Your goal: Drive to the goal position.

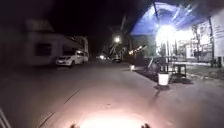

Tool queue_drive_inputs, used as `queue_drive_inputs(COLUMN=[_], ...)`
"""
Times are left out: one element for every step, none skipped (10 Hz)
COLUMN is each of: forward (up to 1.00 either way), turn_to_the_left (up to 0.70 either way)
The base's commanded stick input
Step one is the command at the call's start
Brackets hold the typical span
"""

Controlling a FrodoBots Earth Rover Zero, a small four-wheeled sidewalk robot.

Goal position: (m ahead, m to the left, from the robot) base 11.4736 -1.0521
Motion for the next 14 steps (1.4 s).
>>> queue_drive_inputs(forward=[0.7,0.7,0.7,0.7,0.7,0.7,0.7,0.7,0.7,0.7,0.7,0.7,0.7,0.7], turn_to_the_left=[0.0,0.0,0.0,0.0,0.0,0.0,0.0,0.0,0.0,0.0,0.0,0.0,0.0,0.0])
